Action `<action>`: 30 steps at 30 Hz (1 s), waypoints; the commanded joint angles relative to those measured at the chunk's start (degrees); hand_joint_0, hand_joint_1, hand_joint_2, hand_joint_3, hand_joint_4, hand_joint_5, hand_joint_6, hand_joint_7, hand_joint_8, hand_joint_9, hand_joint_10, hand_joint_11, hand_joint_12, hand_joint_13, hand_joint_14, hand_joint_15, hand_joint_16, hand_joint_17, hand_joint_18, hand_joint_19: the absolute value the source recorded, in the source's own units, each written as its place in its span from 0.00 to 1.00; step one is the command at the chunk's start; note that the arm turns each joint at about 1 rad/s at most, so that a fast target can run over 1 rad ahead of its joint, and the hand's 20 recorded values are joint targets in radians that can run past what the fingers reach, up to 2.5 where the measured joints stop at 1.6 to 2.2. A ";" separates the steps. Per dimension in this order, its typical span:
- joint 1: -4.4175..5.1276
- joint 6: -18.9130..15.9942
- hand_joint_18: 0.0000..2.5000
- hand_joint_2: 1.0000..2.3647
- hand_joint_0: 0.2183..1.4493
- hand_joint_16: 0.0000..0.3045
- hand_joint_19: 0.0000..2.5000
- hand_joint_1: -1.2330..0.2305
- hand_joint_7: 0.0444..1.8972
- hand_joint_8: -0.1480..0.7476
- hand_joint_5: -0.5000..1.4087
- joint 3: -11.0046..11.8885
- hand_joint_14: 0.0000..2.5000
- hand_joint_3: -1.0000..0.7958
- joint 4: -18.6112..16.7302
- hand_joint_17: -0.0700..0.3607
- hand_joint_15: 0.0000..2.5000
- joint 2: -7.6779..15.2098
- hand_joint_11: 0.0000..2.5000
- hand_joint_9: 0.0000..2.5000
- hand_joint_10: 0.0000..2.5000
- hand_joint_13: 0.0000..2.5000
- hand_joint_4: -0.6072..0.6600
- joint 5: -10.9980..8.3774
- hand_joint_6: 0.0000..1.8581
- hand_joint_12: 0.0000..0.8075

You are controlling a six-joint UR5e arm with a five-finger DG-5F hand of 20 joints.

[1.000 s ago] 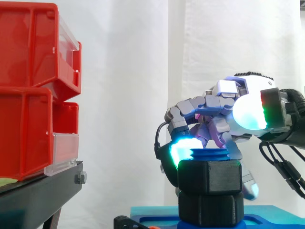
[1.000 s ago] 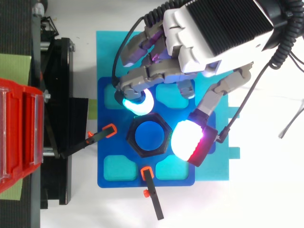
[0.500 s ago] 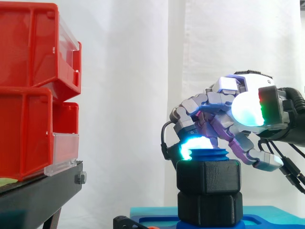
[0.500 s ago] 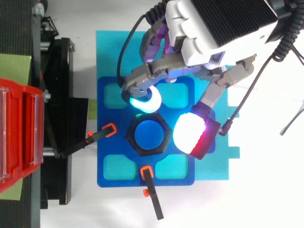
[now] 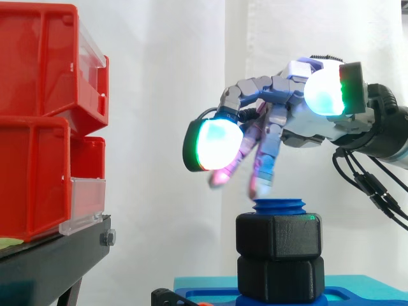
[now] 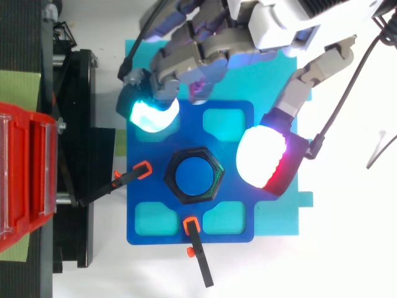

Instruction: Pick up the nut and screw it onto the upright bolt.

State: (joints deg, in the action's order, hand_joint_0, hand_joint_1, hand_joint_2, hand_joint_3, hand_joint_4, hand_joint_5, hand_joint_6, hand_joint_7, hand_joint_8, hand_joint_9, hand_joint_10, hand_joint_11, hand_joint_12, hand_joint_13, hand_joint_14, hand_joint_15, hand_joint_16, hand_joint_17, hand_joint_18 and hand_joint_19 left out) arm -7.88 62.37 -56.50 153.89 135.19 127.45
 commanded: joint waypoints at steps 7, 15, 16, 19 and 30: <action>1.20 -0.14 0.00 0.00 0.18 0.15 0.00 0.67 0.30 0.43 0.19 -3.62 0.00 0.28 -2.28 0.41 0.00 0.07 0.00 0.30 0.00 0.12 0.58 -2.47 0.27 0.42; 2.08 -0.05 0.00 0.00 0.18 0.16 0.00 0.69 0.29 0.43 0.18 -5.37 0.00 0.28 -2.55 0.41 0.00 0.07 0.00 0.24 0.00 0.08 0.58 -3.44 0.27 0.43; 2.08 -0.14 0.00 0.00 0.18 0.16 0.00 0.69 0.29 0.43 0.18 -5.37 0.00 0.28 -2.37 0.41 0.00 0.07 0.00 0.24 0.00 0.08 0.57 -3.44 0.27 0.43; 2.08 0.04 0.00 0.00 0.18 0.16 0.00 0.69 0.29 0.43 0.18 -5.37 0.00 0.28 -2.19 0.41 0.00 0.07 0.00 0.24 0.00 0.08 0.57 -3.44 0.27 0.43; 2.52 -0.05 0.00 0.00 0.18 0.16 0.00 0.69 0.32 0.45 0.18 -6.16 0.00 0.28 -2.63 0.41 0.00 0.51 0.00 0.24 0.00 0.08 0.59 -3.88 0.27 0.44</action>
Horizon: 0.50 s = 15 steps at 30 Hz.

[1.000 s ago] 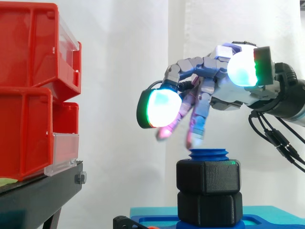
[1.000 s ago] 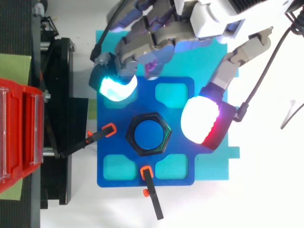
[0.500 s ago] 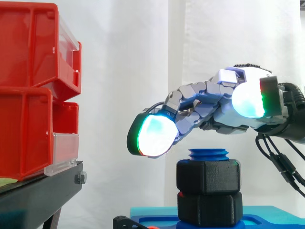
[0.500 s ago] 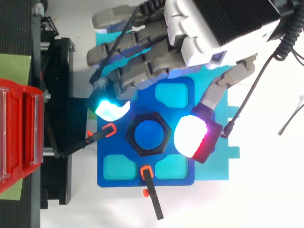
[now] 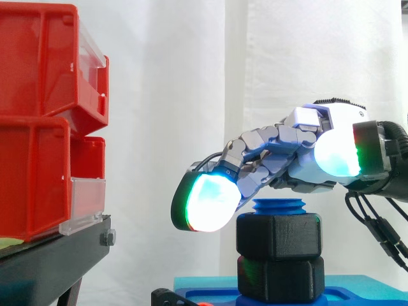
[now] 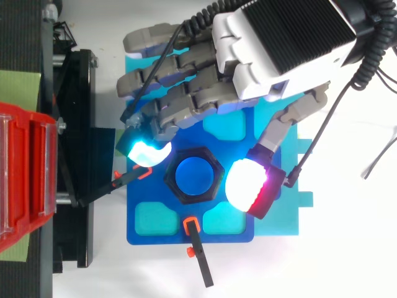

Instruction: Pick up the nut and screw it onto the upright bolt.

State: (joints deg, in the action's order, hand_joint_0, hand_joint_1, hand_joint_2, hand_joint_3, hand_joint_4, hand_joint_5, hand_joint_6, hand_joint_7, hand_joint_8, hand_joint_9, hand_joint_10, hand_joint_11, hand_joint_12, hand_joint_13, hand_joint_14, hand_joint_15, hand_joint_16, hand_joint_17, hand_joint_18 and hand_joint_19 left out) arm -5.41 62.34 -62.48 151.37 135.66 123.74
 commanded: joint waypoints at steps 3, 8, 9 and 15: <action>0.14 -0.03 0.00 0.00 0.18 0.16 0.00 0.69 0.33 0.45 0.19 -0.18 0.00 0.28 -0.38 0.41 0.00 0.04 0.00 0.24 0.00 0.09 0.60 -0.25 0.27 0.44; 0.14 0.06 0.00 0.00 0.19 0.16 0.00 0.69 0.37 0.46 0.19 -0.18 0.00 0.28 -0.38 0.41 0.00 0.04 0.00 0.25 0.00 0.10 0.61 -0.25 0.27 0.44; 0.14 0.06 0.00 0.00 0.19 0.16 0.00 0.69 0.38 0.46 0.20 -0.18 0.00 0.28 -0.38 0.41 0.00 0.04 0.00 0.26 0.00 0.10 0.61 -0.25 0.27 0.44; 0.05 0.06 0.00 0.00 0.19 0.15 0.00 0.69 0.44 0.47 0.21 -0.18 0.00 0.28 -0.11 0.41 0.00 0.04 0.00 0.29 0.00 0.12 0.64 -0.25 0.27 0.44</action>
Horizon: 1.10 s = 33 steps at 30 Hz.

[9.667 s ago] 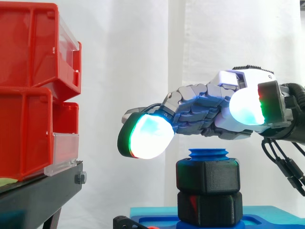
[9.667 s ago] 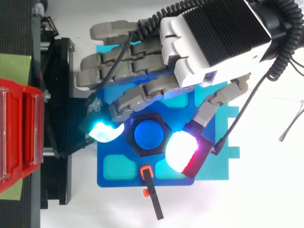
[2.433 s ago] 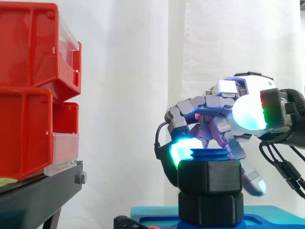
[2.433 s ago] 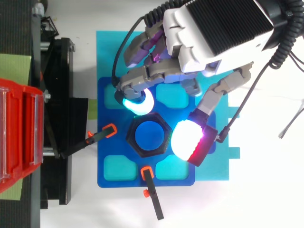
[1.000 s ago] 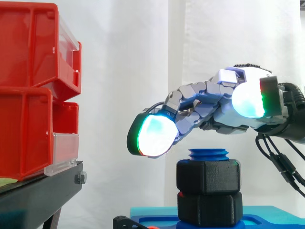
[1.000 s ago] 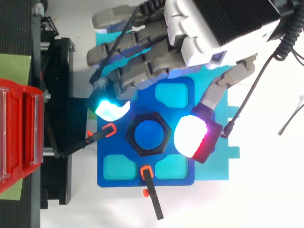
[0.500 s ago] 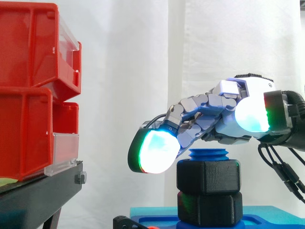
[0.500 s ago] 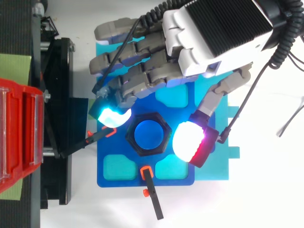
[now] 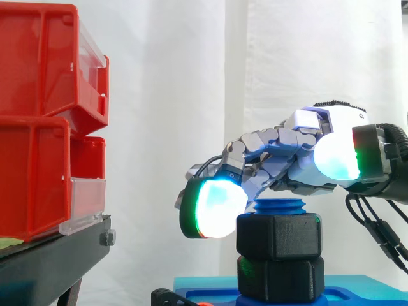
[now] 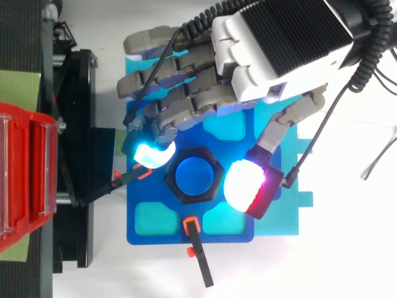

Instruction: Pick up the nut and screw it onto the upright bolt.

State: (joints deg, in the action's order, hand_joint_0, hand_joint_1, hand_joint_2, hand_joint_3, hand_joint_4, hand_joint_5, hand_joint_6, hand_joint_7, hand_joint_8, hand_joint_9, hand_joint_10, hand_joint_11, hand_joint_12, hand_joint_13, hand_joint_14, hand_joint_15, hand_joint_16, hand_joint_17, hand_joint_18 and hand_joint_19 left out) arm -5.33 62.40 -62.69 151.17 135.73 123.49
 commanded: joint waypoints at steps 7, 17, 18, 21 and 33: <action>-0.21 0.00 0.01 0.00 0.21 0.15 0.00 0.68 0.54 0.48 0.23 -0.07 0.00 0.28 -0.26 0.40 0.00 -0.02 0.00 0.35 0.00 0.17 0.66 0.00 0.27 0.43; -0.47 0.00 0.07 0.00 0.22 0.14 0.00 0.67 0.68 0.49 0.27 0.02 0.00 0.28 -0.35 0.39 0.00 -0.02 0.01 0.43 0.00 0.23 0.61 0.09 0.27 0.40; -0.47 0.00 0.08 0.00 0.22 0.14 0.00 0.67 0.70 0.49 0.27 0.02 0.00 0.28 -0.35 0.38 0.00 -0.02 0.01 0.45 0.00 0.23 0.61 0.09 0.27 0.40; -0.65 0.00 0.09 0.00 0.23 0.14 0.01 0.67 0.72 0.49 0.28 0.02 0.00 0.28 -0.35 0.38 0.00 -0.02 0.02 0.47 0.00 0.25 0.60 0.17 0.27 0.39; -1.00 0.00 0.19 0.00 0.23 0.11 0.04 0.67 0.77 0.44 0.30 0.02 0.00 0.28 -0.97 0.34 0.01 -0.02 0.05 0.61 0.00 0.33 0.56 0.61 0.27 0.33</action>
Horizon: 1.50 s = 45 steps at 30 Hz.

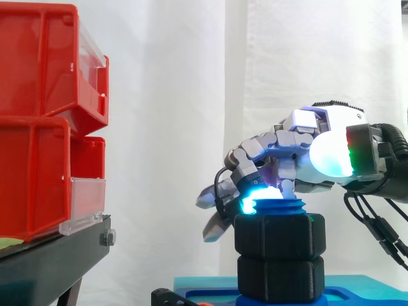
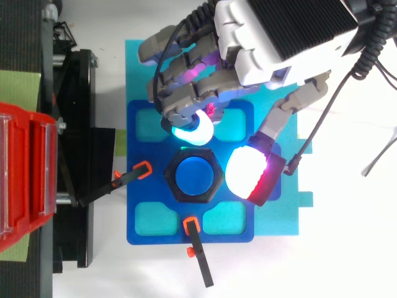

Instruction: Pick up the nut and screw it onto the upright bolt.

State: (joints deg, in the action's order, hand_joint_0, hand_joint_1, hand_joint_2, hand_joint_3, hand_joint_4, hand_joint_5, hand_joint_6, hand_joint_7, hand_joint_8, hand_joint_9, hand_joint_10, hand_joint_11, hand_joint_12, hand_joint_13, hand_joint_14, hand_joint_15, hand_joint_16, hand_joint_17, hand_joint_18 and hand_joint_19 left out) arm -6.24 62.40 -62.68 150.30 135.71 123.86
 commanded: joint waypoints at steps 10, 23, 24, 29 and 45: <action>-0.18 -0.09 0.13 0.00 0.22 0.14 0.02 0.66 0.44 0.47 0.22 0.02 0.00 0.28 -1.41 0.38 0.00 -0.01 0.01 0.47 0.00 0.26 0.66 0.33 0.27 0.39; 0.43 -0.09 0.07 0.00 0.20 0.15 0.00 0.65 0.35 0.46 0.19 -0.07 0.00 0.28 -0.71 0.41 0.00 0.08 0.00 0.39 0.00 0.21 0.63 0.15 0.27 0.41; 0.43 -0.09 0.07 0.00 0.20 0.15 0.00 0.65 0.35 0.46 0.19 0.02 0.00 0.28 -0.62 0.41 0.00 -0.01 0.00 0.39 0.00 0.21 0.63 0.15 0.27 0.41; 0.43 -0.09 0.07 0.00 0.20 0.15 0.00 0.65 0.35 0.46 0.19 -0.07 0.00 0.28 -0.27 0.41 0.00 0.08 0.00 0.38 0.00 0.21 0.63 0.06 0.27 0.41; 0.96 -0.09 0.07 0.00 0.21 0.15 0.01 0.66 0.45 0.48 0.21 -2.36 0.00 0.28 -0.80 0.40 0.00 -0.01 0.00 0.40 0.00 0.21 0.66 -0.55 0.27 0.42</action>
State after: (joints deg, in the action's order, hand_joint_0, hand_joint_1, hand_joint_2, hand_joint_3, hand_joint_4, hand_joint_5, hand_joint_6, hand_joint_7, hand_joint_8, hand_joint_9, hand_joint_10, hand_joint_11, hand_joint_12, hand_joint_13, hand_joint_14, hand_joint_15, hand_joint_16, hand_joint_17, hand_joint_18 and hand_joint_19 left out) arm -5.32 62.58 -64.93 150.00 135.73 123.36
